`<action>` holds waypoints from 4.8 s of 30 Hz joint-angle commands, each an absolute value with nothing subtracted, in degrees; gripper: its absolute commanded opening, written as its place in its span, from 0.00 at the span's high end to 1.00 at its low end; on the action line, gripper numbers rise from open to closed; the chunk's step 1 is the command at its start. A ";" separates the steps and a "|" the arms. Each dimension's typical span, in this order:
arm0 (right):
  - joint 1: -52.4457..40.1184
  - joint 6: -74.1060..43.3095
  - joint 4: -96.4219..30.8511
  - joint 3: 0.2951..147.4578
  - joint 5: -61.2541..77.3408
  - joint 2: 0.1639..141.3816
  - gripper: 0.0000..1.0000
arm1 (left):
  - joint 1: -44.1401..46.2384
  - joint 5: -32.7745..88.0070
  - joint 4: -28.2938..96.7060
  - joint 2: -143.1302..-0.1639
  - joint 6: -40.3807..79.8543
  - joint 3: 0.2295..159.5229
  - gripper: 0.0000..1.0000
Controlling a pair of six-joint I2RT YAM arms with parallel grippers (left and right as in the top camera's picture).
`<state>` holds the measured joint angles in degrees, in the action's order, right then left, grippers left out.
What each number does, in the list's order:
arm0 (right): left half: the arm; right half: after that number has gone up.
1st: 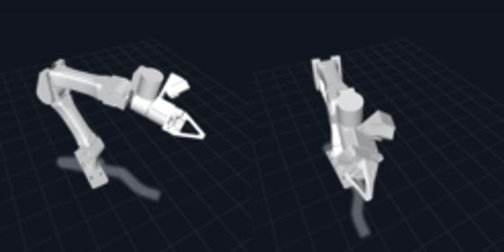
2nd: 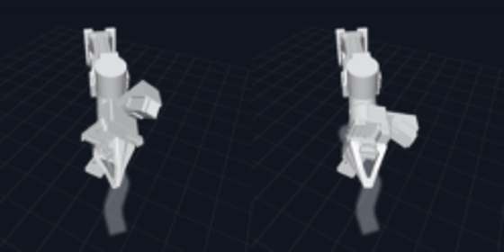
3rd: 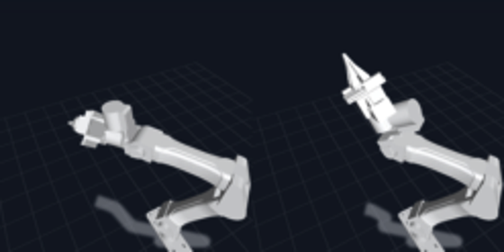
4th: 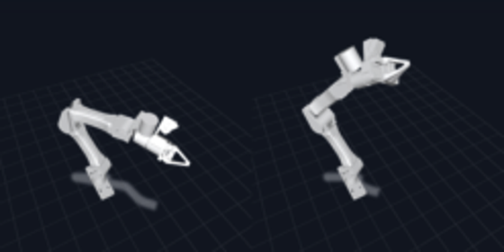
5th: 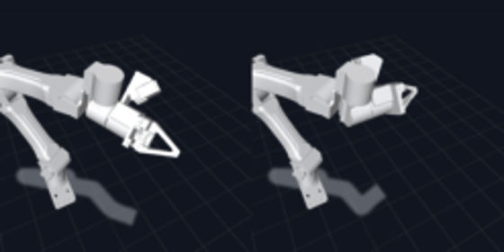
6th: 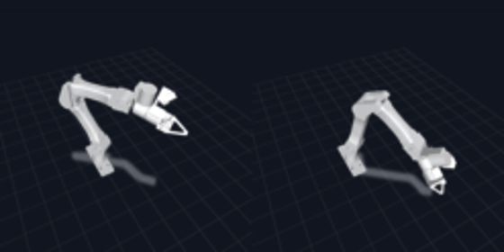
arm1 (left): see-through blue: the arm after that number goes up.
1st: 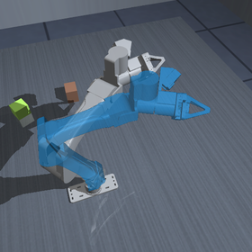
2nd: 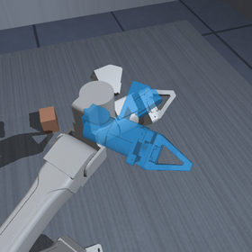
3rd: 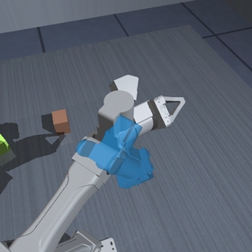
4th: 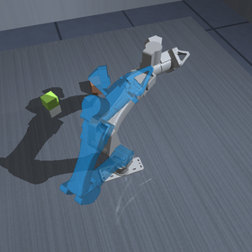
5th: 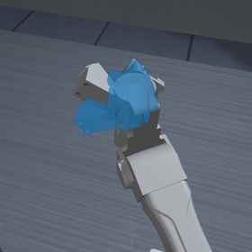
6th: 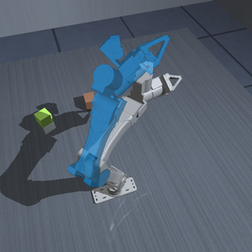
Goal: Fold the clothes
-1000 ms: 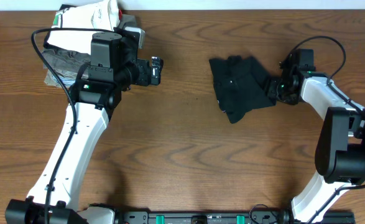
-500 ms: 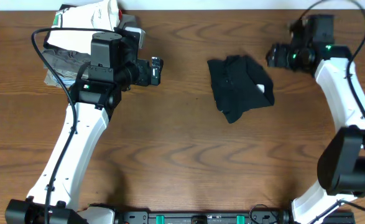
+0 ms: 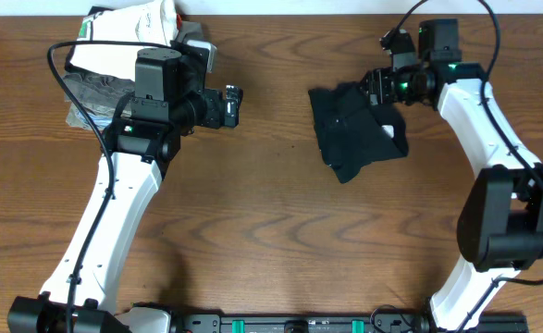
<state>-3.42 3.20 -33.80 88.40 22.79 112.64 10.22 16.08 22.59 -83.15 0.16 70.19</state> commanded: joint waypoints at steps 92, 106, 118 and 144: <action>0.64 -6.22 -44.01 90.04 19.53 120.07 0.59 | 10.20 16.03 24.82 -85.58 -2.76 70.46 0.02; 10.33 -4.64 -55.20 105.10 20.82 106.48 0.01 | 21.32 34.54 13.82 -93.47 -2.79 70.46 0.02; 12.47 -4.36 -59.20 104.73 18.15 106.50 0.01 | 34.54 34.50 4.89 -104.60 -2.76 70.46 0.02; 12.03 -4.19 -60.53 104.73 16.32 106.50 0.11 | 38.04 30.57 -3.18 -123.13 3.64 87.00 0.94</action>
